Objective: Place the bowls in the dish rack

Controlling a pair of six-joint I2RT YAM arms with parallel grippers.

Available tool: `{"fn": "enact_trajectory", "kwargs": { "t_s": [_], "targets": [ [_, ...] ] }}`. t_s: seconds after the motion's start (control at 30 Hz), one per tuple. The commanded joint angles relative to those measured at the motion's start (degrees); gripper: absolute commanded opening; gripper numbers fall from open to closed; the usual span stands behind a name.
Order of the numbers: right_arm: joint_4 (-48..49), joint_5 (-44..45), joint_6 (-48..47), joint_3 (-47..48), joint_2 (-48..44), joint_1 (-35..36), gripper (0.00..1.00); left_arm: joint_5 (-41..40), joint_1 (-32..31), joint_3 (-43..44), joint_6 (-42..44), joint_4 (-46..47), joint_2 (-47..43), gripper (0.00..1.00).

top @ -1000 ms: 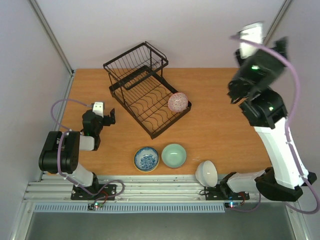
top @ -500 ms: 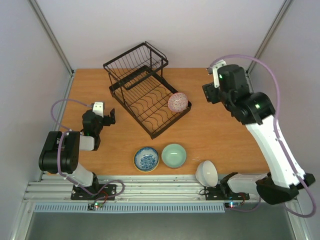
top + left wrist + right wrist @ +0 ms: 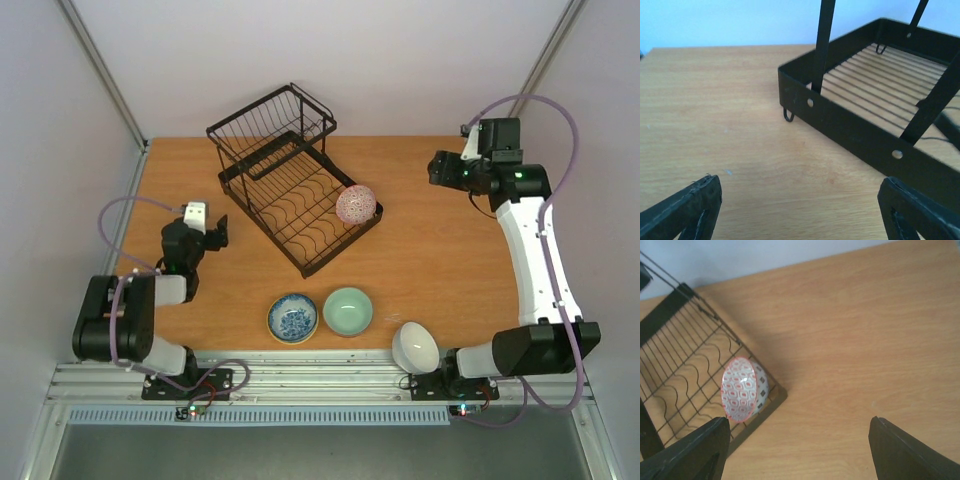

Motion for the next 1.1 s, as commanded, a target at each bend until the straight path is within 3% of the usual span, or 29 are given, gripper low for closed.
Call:
{"fn": "enact_trajectory", "kwargs": {
  "t_s": [0.0, 0.1, 0.2, 0.27, 0.5, 0.7, 0.9, 1.07],
  "targets": [
    [3.37, -5.06, 2.64, -4.23, 1.46, -0.11, 0.77, 1.7, 0.25, 3.14, 0.21, -8.77, -9.95, 0.85],
    [4.9, -7.61, 2.62, -4.96, 2.04, -0.15, 0.77, 7.48, 0.47, 6.21, 1.16, -14.4, -13.9, 0.82],
    [5.13, -9.04, 2.8, -4.65, 3.8, -0.1, 0.75, 17.31, 0.45, 18.48, 1.88, -34.32, -11.37, 0.79],
    [5.13, -8.65, 2.76, -4.55, 5.13, -0.08, 0.72, 23.22, -0.05, 24.13, -0.02, -40.26, -9.66, 0.77],
    [5.5, -8.36, 2.01, -3.17, 10.3, -0.03, 0.59, 25.7, -10.32, 40.08, 0.48, -57.74, -4.44, 0.77],
    [4.61, -6.83, 0.47, -0.7, 14.91, 0.68, 0.49, 21.3, -19.46, 46.64, 2.9, -61.32, 2.02, 0.76],
    [4.78, -6.13, -0.11, -0.21, 15.88, 1.17, 0.48, 18.66, -21.45, 45.76, -0.1, -60.18, 2.96, 0.77],
    [5.41, -2.15, -0.27, 0.05, 18.41, 1.6, 0.49, 12.48, -21.48, 41.94, 2.0, -59.88, -2.06, 0.76]
  ]
}}
